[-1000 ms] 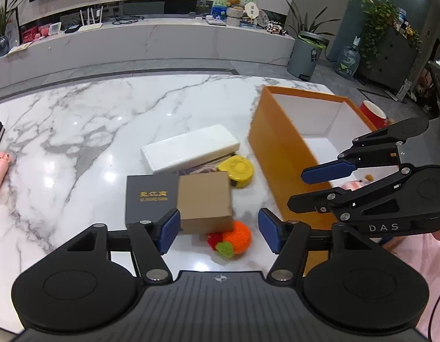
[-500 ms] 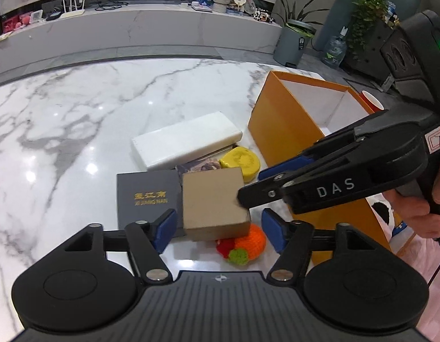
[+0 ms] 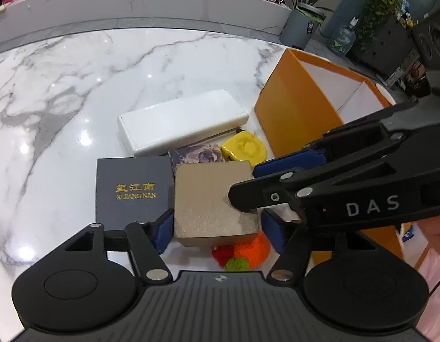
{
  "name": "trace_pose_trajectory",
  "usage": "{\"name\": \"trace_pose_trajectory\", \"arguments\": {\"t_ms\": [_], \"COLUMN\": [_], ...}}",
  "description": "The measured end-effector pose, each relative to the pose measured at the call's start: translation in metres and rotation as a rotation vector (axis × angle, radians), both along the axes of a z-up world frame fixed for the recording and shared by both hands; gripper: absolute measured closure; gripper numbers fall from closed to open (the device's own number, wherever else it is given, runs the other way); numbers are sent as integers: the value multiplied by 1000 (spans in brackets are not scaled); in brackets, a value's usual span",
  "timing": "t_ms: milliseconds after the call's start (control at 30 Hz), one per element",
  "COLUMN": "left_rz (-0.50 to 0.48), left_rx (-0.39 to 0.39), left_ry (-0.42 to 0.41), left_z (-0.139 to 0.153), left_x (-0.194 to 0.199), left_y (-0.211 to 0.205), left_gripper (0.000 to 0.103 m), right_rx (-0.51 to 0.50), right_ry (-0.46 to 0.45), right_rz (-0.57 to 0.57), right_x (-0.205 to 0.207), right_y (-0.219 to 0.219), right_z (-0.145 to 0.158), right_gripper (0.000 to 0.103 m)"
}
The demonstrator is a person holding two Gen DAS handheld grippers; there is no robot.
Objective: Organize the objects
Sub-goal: 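Grasp the tan cardboard box on the black box with the left tool, then grasp the white rectangular block with the right tool while left lifts the tan box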
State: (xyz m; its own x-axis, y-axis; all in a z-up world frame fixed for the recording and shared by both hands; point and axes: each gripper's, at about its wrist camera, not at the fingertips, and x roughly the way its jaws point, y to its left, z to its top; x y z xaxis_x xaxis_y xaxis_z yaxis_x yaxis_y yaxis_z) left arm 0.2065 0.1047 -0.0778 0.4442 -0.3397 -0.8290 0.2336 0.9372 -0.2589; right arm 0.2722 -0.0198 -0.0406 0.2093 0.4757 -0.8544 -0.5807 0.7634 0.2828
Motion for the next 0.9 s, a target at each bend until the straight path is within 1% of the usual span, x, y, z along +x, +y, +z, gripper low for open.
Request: {"name": "trace_pose_trajectory", "arguments": {"t_ms": [33, 100, 167, 300, 400, 467, 500, 567, 633, 733, 800, 900], "left_rz": [1, 16, 24, 39, 46, 37, 25, 18, 15, 12, -3, -26], "left_rx": [-7, -22, -5, 13, 55, 97, 118, 140, 160, 175, 177, 203], "left_ry": [-2, -1, -23, -70, -101, -101, -94, -85, -73, -66, -68, -81], "left_z": [0, 1, 6, 23, 33, 35, 34, 30, 24, 19, 18, 16], "left_x": [0, 1, 0, -2, 2, 8, 11, 15, 16, 15, 14, 13], "left_y": [1, 5, 9, 20, 30, 33, 35, 37, 39, 42, 43, 41], "left_gripper": [35, 36, 36, 36, 36, 36, 36, 36, 36, 36, 36, 36], "right_rx": [-1, -6, -15, -24, -78, -135, -173, -249, -300, -375, -439, -521], "right_ry": [0, -3, -21, -80, -163, -209, -248, -324, -369, -377, -397, -431], "right_rz": [6, 24, 59, 122, 171, 240, 280, 379, 481, 616, 716, 841], "right_x": [0, 1, 1, 12, 27, 35, 37, 39, 42, 46, 46, 47], "right_y": [1, 3, 5, 4, 7, 14, 18, 28, 37, 50, 57, 62], "right_z": [0, 1, 4, 20, 30, 30, 27, 18, 5, -15, -27, -39], "right_gripper": [70, 70, 70, 70, 69, 70, 69, 70, 70, 70, 70, 68]}}
